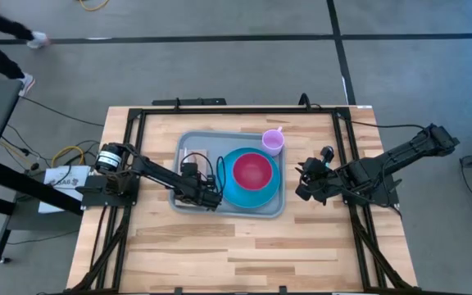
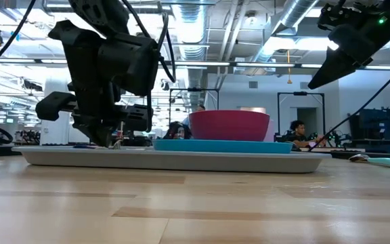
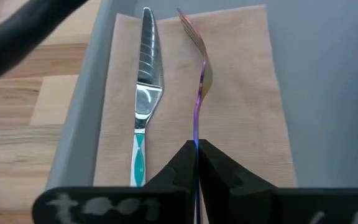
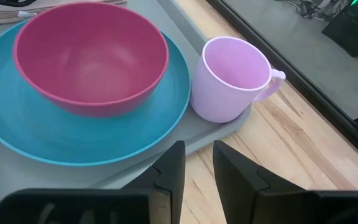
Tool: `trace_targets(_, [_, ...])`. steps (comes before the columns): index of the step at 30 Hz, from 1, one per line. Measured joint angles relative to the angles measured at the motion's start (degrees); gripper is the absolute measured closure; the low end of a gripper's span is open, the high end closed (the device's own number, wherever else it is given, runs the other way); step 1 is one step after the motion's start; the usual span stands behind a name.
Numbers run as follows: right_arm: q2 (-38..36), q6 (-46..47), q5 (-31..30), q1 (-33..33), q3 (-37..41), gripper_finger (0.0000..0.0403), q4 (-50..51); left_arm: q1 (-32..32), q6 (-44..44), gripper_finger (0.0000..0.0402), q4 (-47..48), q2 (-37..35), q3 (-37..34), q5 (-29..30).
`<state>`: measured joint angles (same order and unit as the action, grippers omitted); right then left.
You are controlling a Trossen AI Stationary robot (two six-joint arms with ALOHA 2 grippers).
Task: Set up tray
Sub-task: Adjust the fork on the brown napkin
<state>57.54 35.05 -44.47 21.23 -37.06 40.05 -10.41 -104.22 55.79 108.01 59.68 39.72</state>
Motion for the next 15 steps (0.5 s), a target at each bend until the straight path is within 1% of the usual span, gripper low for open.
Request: trace_targets(15, [0.0,0.0,-0.02,0.0,0.0,0.0326,0.0,0.23,6.42,0.0401,-1.36,0.0,0.0,-0.07])
